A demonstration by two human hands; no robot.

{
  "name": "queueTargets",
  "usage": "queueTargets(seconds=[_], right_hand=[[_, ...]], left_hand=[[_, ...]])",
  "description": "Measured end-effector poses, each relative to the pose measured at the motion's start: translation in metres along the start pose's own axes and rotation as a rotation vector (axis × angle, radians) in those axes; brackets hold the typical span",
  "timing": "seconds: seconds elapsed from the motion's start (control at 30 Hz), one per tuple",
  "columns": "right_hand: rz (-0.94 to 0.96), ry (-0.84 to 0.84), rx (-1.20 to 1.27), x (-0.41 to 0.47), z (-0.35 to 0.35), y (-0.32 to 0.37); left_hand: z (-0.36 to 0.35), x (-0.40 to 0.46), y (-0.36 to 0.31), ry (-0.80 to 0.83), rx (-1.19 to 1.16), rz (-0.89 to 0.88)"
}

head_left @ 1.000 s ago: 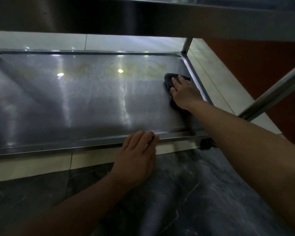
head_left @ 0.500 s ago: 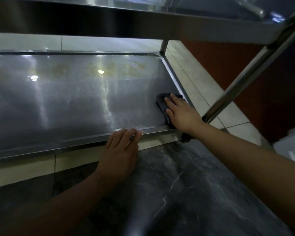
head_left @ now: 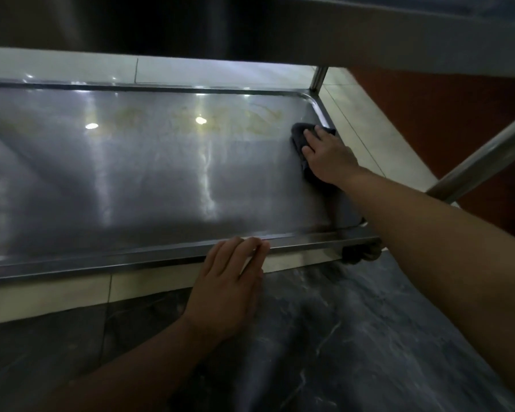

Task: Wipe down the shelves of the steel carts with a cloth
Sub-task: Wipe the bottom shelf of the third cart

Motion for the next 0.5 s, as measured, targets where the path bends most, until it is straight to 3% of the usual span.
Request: queueTargets(seconds=[0.13, 0.27, 0.5], right_hand=[[0.047, -0.016, -0.096, 0.004, 0.008, 0.005], [-0.098, 0.002, 0.077, -0.013, 0.001, -0.013], [-0.136, 0.041, 0.022, -0.098, -0.022, -0.011]], left_hand=[[0.002, 0.001, 0.001, 0.010, 0.003, -0.002], [0.006, 0.000, 0.001, 0.024, 0.025, -0.021], [0.010, 0.003, -0.003, 0.101, 0.073, -0.048]])
Point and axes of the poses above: each hand's wrist, its own x-axis towards the middle knuckle, its own z-axis out of the back of the hand, y = z × x, the point moved 9 cm from there along x, towards the middle knuckle, and after that the axes turned 6 degrees about y, right-handed, at the moved point
